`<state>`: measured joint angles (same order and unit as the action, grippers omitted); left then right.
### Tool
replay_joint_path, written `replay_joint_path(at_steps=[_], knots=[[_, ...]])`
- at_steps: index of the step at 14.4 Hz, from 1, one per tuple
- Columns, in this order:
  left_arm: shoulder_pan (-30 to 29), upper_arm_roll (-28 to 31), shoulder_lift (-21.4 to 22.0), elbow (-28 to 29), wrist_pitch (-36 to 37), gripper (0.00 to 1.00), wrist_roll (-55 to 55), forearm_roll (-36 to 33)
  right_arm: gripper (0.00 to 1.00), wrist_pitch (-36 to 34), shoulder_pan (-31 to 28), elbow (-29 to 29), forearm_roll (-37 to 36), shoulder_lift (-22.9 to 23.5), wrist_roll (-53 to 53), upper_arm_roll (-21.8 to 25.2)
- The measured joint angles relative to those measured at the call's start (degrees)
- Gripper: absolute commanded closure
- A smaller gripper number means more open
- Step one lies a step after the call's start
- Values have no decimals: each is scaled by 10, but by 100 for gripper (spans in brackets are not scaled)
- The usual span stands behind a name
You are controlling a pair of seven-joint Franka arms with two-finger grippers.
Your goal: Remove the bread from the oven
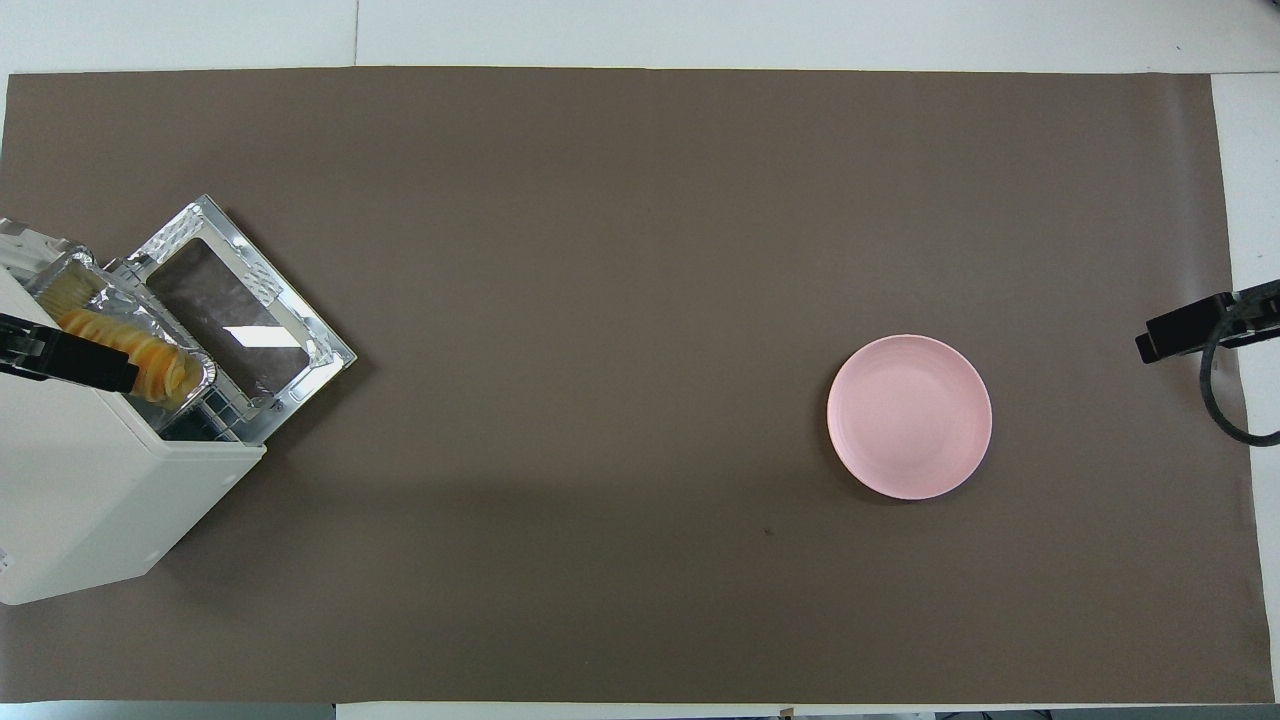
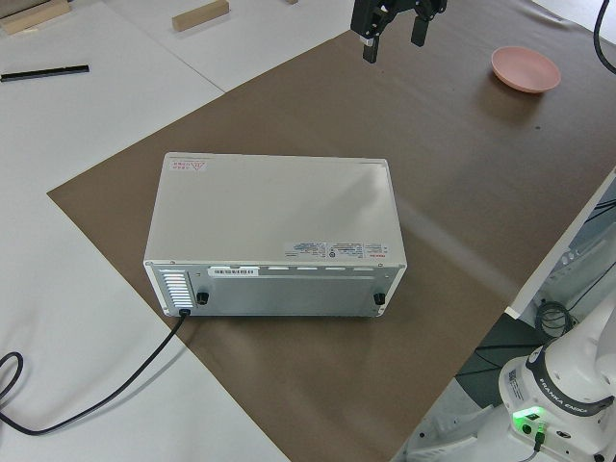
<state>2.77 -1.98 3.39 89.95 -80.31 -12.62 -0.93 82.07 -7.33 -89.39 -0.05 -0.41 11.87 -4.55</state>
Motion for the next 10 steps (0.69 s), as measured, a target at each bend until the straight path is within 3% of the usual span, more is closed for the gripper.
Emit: replay_joint_path(at_steps=[5,10], knots=[[-1,4,0,4,-1,0,10,0,0,0,0,0,0,0,0,0],[0,0,-7,28,-68,0,275,0,0,0,0,0,0,0,0,0]])
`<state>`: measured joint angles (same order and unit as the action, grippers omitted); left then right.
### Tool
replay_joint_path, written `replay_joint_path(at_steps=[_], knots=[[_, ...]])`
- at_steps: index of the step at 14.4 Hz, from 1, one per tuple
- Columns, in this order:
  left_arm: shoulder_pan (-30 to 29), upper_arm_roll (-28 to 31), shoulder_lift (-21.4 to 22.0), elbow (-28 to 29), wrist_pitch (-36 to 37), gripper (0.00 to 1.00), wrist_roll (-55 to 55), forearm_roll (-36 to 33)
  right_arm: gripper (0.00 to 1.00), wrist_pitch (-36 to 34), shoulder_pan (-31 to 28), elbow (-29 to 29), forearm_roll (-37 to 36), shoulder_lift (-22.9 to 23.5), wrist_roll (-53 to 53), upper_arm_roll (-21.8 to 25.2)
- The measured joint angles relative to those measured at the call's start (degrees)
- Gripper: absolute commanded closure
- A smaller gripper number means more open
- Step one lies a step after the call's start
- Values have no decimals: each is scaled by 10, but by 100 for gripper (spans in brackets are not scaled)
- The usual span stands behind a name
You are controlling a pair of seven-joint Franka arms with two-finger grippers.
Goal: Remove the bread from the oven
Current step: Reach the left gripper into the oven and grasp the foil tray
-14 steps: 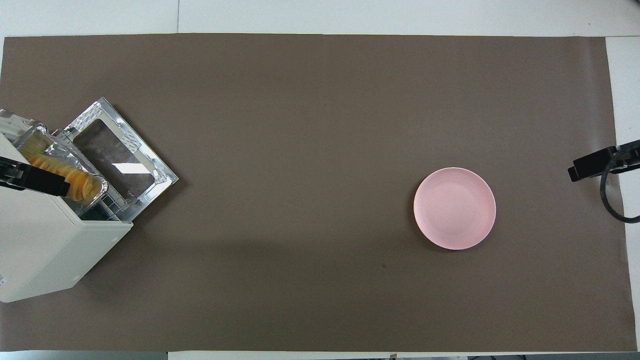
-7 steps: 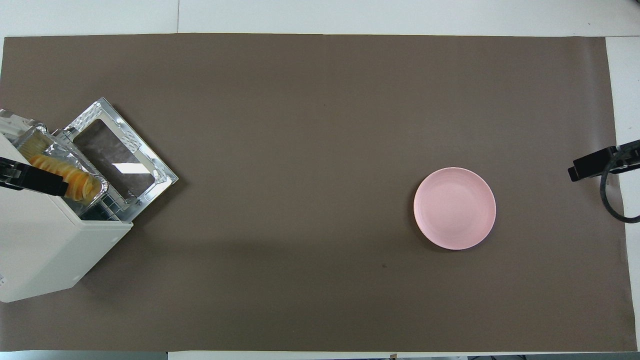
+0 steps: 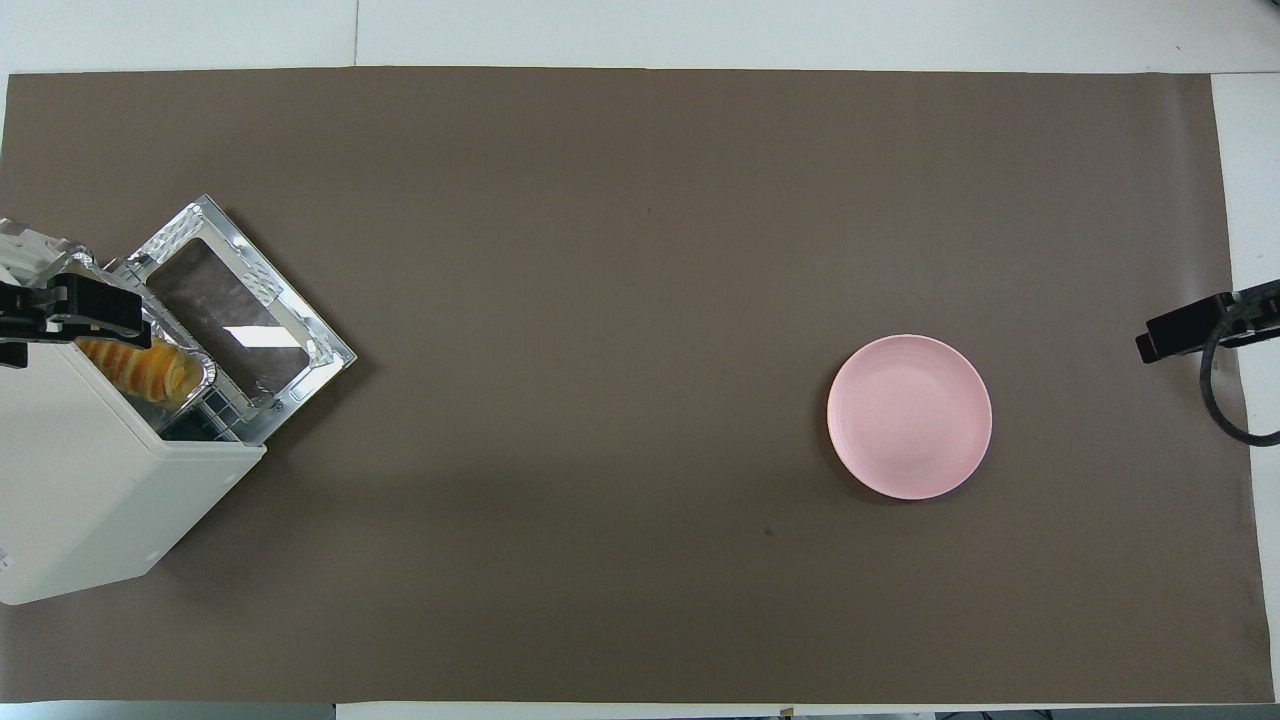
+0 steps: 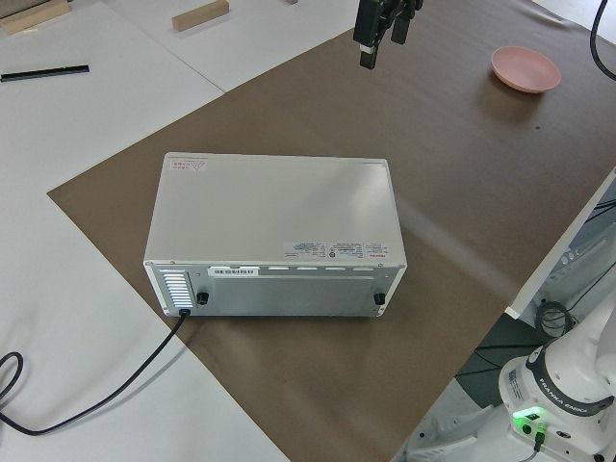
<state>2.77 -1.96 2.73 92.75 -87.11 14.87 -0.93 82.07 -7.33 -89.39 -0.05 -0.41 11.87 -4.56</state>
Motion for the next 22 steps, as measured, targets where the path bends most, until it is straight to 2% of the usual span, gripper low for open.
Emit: replay_joint_path(at_steps=[3,5,8,12,15,18,20,21,22], knots=[[-8,5,-34,22,-87,0,138,-2,0,0,0,0,0,0,0,0],[-31,7,-61,57,-157,0,188,-13,0,0,0,0,0,0,0,0],[-42,9,-100,81,-213,0,275,-47,0,0,0,0,0,0,0,0],[-43,8,-129,107,-284,0,328,-83,0,0,0,0,0,0,0,0],[-48,9,-135,130,-310,2,339,-105,0,0,0,0,0,0,0,0],[-49,9,-140,148,-329,28,351,-112,0,0,0,0,0,0,0,0],[-50,9,-145,151,-340,55,354,-112,0,0,0,0,0,0,0,0],[-50,9,-148,152,-347,64,355,-112,0,0,0,0,0,0,0,0],[-50,9,-150,156,-352,67,355,-112,0,0,0,0,0,0,0,0]])
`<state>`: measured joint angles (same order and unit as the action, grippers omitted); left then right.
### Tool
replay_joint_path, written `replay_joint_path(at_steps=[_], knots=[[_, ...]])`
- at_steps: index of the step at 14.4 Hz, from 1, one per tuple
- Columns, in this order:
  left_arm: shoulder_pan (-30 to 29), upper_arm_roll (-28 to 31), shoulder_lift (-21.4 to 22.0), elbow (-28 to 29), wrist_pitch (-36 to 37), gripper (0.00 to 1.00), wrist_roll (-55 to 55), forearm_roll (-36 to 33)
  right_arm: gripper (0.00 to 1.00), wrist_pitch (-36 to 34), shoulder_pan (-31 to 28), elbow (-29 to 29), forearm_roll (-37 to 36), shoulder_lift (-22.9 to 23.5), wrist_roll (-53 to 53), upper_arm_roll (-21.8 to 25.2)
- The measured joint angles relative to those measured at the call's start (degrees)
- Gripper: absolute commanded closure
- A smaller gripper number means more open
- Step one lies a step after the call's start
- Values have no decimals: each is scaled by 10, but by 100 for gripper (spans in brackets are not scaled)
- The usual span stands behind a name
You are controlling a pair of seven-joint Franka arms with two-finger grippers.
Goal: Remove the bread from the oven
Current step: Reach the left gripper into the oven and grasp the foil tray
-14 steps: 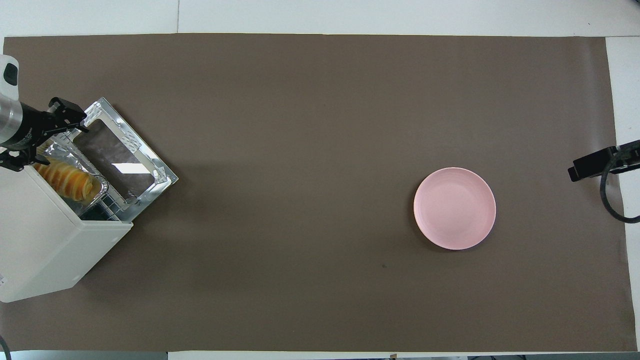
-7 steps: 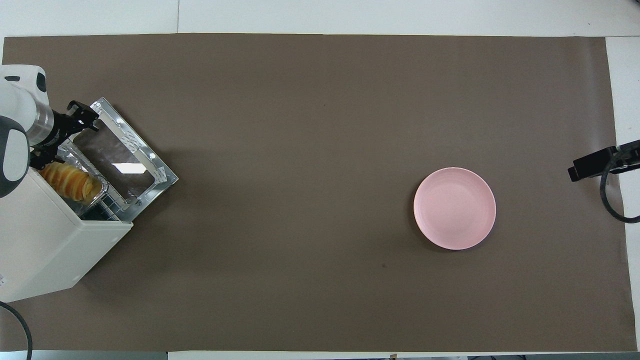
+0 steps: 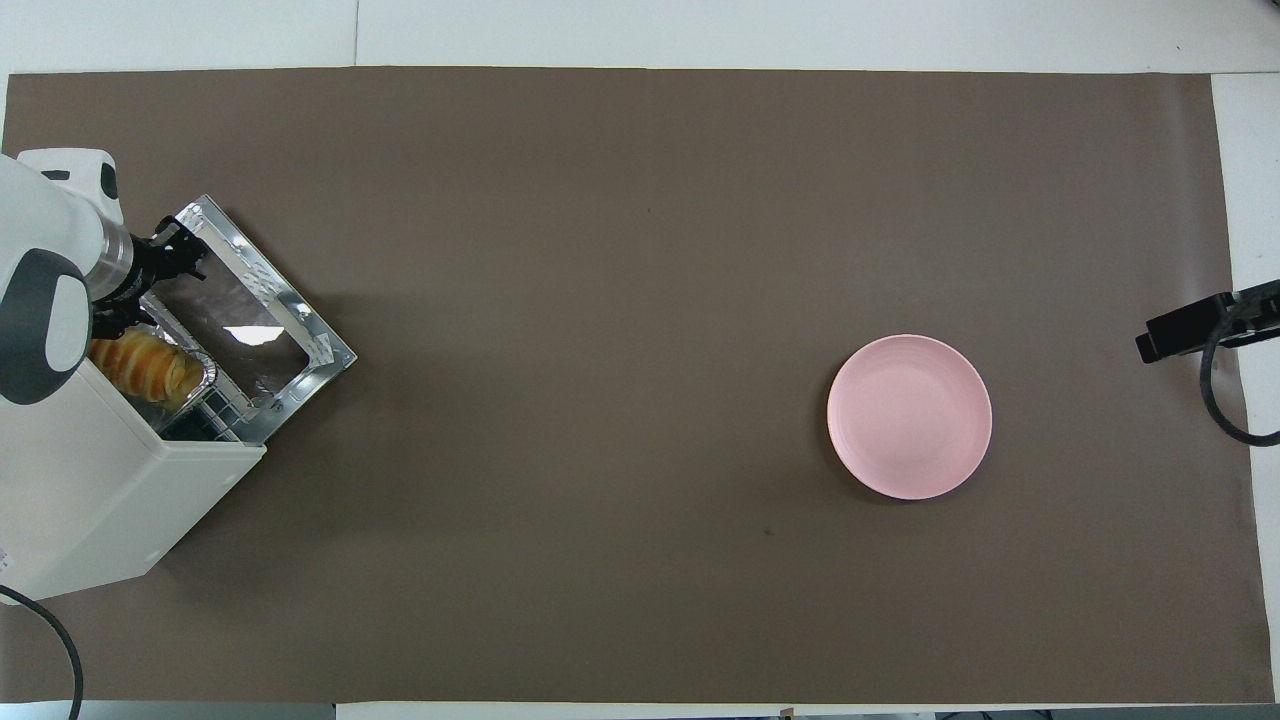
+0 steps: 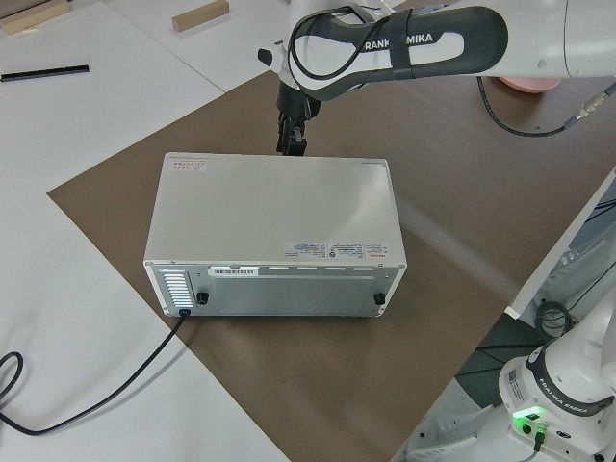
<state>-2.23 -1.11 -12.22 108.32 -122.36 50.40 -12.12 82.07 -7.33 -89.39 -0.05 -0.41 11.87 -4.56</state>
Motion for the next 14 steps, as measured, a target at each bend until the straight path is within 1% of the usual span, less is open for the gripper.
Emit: replay_joint_path(at_steps=[1,2,3,5,7,9,11,14], knots=[[-1,0,-1,8,-9,67,0,0,0,0,0,0,0,0,0,0],[-3,0,-1,20,-21,73,0,0,0,0,0,0,0,0,0,0],[-6,0,-1,32,-33,100,0,-1,0,0,0,0,0,0,0,0],[-11,0,1,46,-49,100,-1,-1,0,0,0,0,0,0,0,0],[-10,-4,4,45,-52,100,-11,-3,0,0,0,0,0,0,0,0],[10,-11,0,22,-55,100,-27,-3,0,0,0,0,0,0,0,0],[55,-20,-13,-20,-50,100,-46,-3,0,0,0,0,0,0,0,0],[160,-35,-35,-68,-46,100,-118,9,0,0,0,0,0,0,0,0]])
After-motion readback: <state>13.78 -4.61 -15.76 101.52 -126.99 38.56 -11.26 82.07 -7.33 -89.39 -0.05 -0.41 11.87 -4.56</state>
